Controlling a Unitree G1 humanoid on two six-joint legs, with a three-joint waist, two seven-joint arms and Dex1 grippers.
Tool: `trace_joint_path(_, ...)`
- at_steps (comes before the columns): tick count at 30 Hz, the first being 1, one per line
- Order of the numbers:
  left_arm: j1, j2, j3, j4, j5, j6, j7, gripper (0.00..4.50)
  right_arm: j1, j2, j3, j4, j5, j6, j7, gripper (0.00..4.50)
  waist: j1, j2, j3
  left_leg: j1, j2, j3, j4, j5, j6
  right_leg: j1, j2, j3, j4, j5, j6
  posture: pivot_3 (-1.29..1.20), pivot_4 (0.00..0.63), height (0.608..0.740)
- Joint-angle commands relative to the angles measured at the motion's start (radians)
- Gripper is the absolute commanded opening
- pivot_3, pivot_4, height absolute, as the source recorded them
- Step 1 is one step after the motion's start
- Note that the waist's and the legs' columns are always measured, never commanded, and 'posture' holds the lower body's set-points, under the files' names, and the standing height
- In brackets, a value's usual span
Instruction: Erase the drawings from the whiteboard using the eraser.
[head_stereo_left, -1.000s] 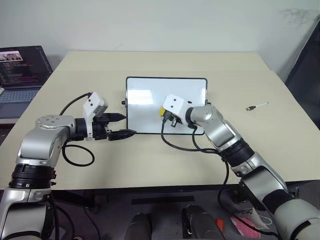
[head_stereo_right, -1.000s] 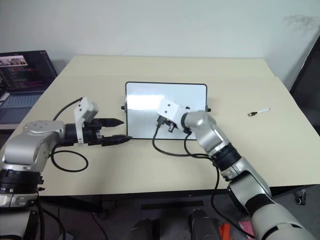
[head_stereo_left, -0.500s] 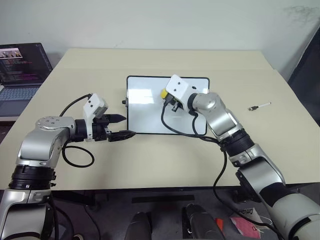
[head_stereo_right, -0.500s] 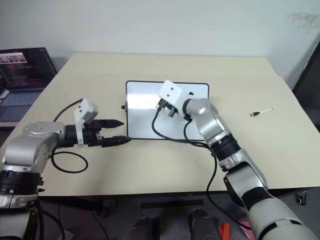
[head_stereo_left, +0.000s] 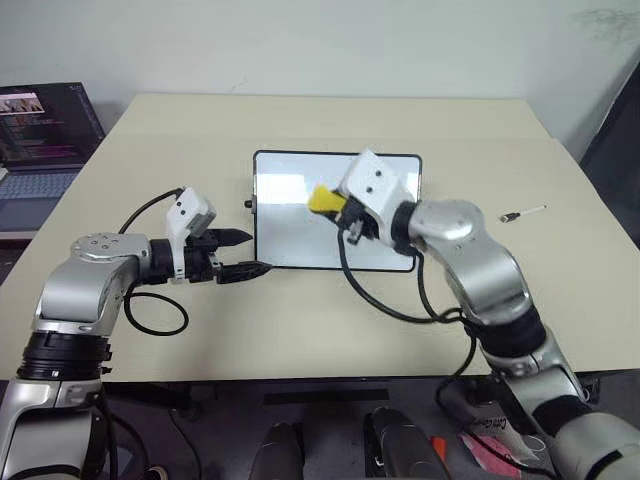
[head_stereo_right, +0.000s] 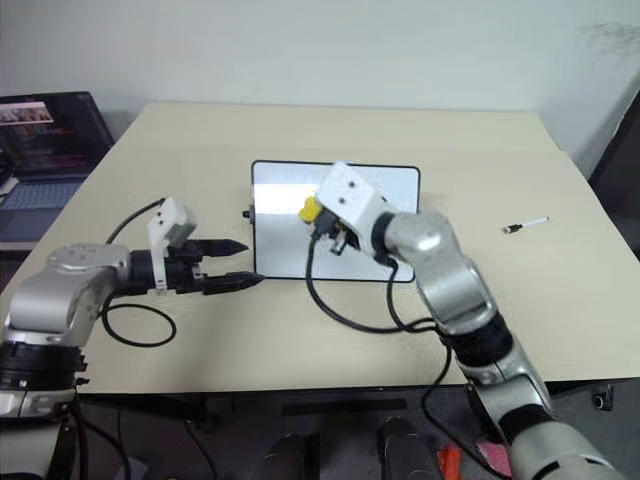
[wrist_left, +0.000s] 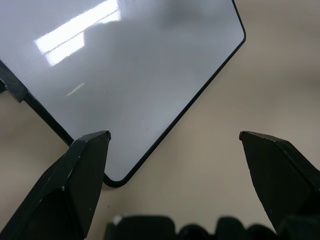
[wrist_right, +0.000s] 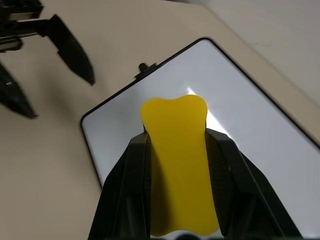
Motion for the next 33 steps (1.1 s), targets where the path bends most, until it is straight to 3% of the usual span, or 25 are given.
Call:
trace_joint_path(1, 0.001, -0.008, 0.045, -0.035, -0.028, -0.009, 0.013, 4.5, 0.119, 0.0, -0.088, -0.121, 0.048, 0.0, -0.052, 1.19, 0.0, 0.0, 0.0, 0.0, 0.0, 0.001, 0.0, 0.0, 0.0, 0.0, 0.0, 0.0, 0.0, 0.0, 0.0, 0.0, 0.15, 0.74)
trace_joint_path(10, 0.029, -0.027, 0.055, -0.075, -0.056, 0.007, 0.044, 4.5, 0.485, 0.051, -0.162, -0.162, 0.044, -0.27, -0.235, 1.19, -0.004, 0.0, 0.0, 0.002, 0.0, 0.002, 0.001, 0.0, 0.0, 0.0, 0.0, 0.002, 0.001, 0.0, 0.0, 0.0, 0.15, 0.74)
trace_joint_path(15, 0.03, -0.042, 0.055, -0.088, -0.069, 0.013, 0.065, 4.5, 0.564, 0.065, -0.167, -0.144, 0.028, -0.394, -0.309, 1.19, -0.005, 0.0, 0.0, 0.002, 0.0, 0.003, 0.001, 0.0, 0.0, 0.0, 0.0, 0.003, 0.001, 0.0, 0.001, 0.0, 0.15, 0.74)
trace_joint_path(24, 0.005, -0.061, 0.025, -0.118, -0.076, 0.03, 0.055, 4.5, 0.48, 0.003, -0.134, -0.139, 0.013, -0.354, -0.299, 1.19, -0.004, 0.0, 0.0, 0.002, 0.0, 0.003, 0.001, 0.0, 0.0, 0.001, 0.0, 0.003, 0.001, 0.0, 0.001, 0.0, 0.15, 0.74)
trace_joint_path(29, -0.025, -0.064, 0.018, -0.107, -0.073, 0.028, 0.057, 4.5, 0.345, -0.006, -0.106, -0.073, 0.014, -0.306, -0.293, 1.19, -0.004, 0.0, 0.0, 0.002, 0.0, 0.003, 0.002, 0.0, 0.0, 0.001, 0.001, 0.002, 0.001, 0.001, 0.001, 0.0, 0.15, 0.74)
trace_joint_path(33, -0.048, -0.069, 0.016, -0.105, -0.071, 0.022, 0.058, 4.5, 0.194, -0.014, -0.103, 0.093, -0.004, -0.339, -0.292, 1.19, -0.004, 0.0, 0.0, 0.002, 0.0, 0.003, 0.002, 0.0, 0.0, 0.001, 0.001, 0.003, 0.001, 0.001, 0.001, 0.0, 0.15, 0.74)
